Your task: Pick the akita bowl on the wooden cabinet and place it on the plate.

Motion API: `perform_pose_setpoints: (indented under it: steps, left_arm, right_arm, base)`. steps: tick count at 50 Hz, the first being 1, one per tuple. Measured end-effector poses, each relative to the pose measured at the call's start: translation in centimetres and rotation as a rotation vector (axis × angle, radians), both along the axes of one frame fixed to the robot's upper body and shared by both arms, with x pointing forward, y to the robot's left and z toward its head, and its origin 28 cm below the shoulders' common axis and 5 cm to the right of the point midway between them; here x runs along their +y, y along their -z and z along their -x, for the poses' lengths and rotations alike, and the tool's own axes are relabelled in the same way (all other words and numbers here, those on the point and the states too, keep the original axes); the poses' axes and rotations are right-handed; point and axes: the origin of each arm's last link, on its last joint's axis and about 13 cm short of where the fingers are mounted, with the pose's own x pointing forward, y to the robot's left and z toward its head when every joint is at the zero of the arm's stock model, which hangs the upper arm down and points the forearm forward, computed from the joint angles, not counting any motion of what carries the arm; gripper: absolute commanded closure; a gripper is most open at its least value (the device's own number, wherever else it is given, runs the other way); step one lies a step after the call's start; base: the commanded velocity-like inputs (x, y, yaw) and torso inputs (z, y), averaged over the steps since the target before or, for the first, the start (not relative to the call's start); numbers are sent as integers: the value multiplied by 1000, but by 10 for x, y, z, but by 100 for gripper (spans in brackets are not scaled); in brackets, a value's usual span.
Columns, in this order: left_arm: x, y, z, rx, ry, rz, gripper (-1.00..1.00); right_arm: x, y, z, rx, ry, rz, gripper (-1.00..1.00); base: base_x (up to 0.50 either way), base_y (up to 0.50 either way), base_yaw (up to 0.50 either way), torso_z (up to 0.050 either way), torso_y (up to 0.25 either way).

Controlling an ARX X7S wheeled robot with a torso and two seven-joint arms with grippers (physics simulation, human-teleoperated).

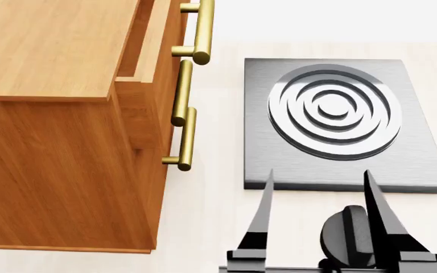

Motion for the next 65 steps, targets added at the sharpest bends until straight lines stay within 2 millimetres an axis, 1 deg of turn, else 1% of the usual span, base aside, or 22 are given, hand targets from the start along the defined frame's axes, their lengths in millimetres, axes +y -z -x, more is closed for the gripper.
perform_pose_setpoints:
  steps: [15,28,33,42,53,65]
  left_arm:
    - [-17,-18,36,-115,94,-63,100]
    - [-34,-22,67,-200,163,-170,100]
    - [-41,-19,78,-228,199,-214,100]
    - [-51,-6,94,-262,276,-290,100]
    - [-56,7,107,-303,354,-348,100]
    - [-59,21,111,-329,420,-370,100]
  right_arm:
    - [0,-13,10,-47,-2,-2,-100]
    - [-1,-23,18,-86,1,-2,-100]
    - [-1,-26,21,-100,3,-3,-100]
    - [-2,-32,25,-121,9,-6,-100]
    - [-2,-36,29,-139,13,-8,-100]
    - [-2,-42,33,-157,17,-9,-100]
  base:
    - [0,0,0,0,0]
    - [0,0,0,0,0]
    - [0,0,0,0,0]
    - [0,0,0,0,0]
    - [0,0,0,0,0]
    - [0,0,0,0,0]
